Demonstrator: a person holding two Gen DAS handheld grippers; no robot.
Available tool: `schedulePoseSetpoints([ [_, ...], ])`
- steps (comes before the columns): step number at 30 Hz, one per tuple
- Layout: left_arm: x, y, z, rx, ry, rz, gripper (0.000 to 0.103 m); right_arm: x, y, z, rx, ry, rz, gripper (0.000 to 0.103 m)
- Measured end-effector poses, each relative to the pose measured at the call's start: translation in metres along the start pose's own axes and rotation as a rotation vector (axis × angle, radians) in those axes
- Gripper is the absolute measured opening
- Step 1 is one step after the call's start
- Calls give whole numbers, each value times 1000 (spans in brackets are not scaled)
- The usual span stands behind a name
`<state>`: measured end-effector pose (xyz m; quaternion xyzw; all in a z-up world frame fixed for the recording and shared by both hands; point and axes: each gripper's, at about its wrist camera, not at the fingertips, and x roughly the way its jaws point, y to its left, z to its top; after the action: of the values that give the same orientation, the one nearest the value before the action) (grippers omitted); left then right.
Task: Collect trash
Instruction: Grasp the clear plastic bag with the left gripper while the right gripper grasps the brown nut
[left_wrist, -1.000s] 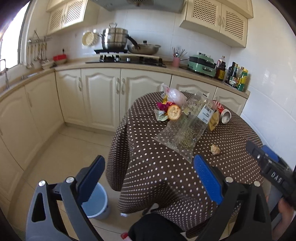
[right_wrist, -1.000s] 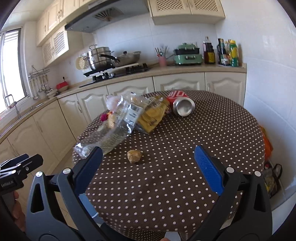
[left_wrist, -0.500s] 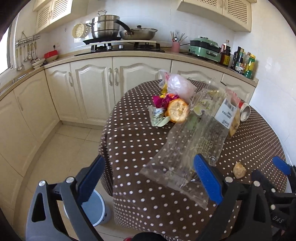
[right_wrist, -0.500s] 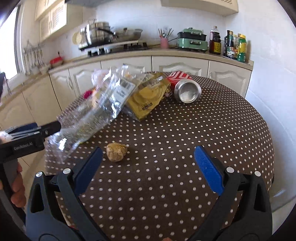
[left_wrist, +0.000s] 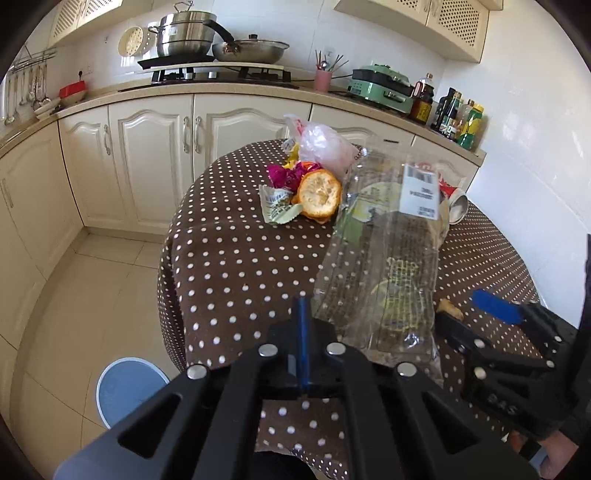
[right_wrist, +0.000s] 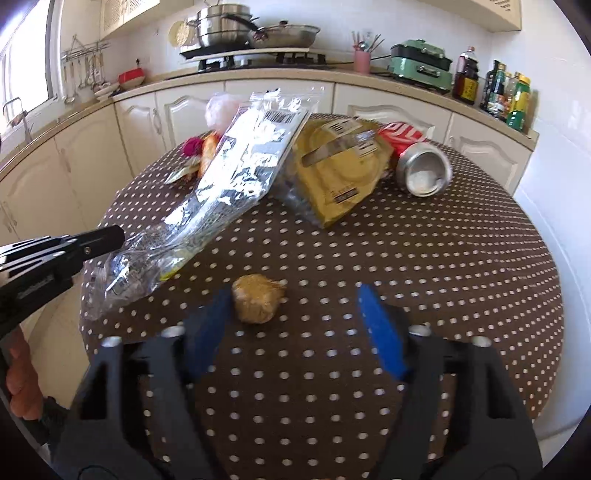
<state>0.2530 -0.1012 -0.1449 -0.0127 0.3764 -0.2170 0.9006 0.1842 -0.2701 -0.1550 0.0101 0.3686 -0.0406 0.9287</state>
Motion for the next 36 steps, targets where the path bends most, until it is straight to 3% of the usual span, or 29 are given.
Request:
schedulePoseSetpoints([
  [4,-14,5,-11,-8,-17,-14,0,2,7,-1,-11,4,33,32],
  [6,-19,6,-14,2,-13,-34,0,3,8,-1,-8,1,37,29],
  [8,-22,7,-16,1,-12,-34,7,3,9,0,-6,-3,34,29],
  [9,-23,8,-17,-3,-14,-25,25,3,8,0,0,-4,38,28],
  [10,-26,9,-18,-3,-21,-18,51,2,7,-1,5,-6,41,28],
  [12,-35,12,-20,-8,-69,-8,63,-1,3,-3,23,-18,42,28],
  [19,-40,1,-25,66,-67,-7,68,-22,-15,-15,99,-80,41,28],
  [24,-37,1,-24,-3,-50,-112,74,-34,-16,-21,114,-119,56,28],
  [31,-34,-35,-30,112,-54,-94,80,-42,-29,-28,151,-147,39,28],
  [36,-19,-54,-32,179,-2,-66,80,-43,-31,-33,158,-148,45,28],
])
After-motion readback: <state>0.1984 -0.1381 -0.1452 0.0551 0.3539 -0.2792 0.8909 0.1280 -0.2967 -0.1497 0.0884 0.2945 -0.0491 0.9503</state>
